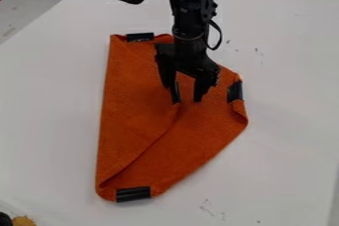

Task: Unfold the cloth from top right to bottom left

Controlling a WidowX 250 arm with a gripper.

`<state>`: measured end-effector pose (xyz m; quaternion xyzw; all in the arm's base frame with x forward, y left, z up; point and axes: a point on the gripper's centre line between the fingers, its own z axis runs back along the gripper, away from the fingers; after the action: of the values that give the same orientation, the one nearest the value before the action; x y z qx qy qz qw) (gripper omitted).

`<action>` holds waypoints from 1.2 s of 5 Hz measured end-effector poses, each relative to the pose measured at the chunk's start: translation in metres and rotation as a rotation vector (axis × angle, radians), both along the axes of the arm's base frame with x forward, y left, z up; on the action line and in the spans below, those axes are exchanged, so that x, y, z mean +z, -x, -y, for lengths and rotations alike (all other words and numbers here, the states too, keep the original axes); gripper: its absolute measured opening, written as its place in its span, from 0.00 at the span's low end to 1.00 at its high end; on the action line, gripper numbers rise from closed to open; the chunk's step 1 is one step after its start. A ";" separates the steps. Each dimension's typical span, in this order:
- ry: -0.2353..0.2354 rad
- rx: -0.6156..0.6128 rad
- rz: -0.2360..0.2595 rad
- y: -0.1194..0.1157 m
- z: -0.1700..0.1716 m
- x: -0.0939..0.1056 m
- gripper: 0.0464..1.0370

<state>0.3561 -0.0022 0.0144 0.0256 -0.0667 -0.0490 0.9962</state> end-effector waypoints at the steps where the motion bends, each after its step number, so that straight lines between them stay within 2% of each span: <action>1: 0.009 -0.014 -0.008 -0.005 -0.001 -0.004 0.58; 2: 0.019 -0.014 -0.010 -0.008 -0.004 -0.005 0.29; 3: 0.018 -0.011 -0.013 -0.008 -0.004 -0.004 0.11; 4: 0.003 0.001 -0.012 -0.008 -0.004 -0.004 0.02; 5: -0.028 0.031 0.030 -0.001 -0.003 0.014 0.01; 6: -0.048 0.119 0.113 0.011 -0.023 0.034 0.01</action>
<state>0.3447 0.0204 0.0486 0.0561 -0.1202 0.0102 0.9911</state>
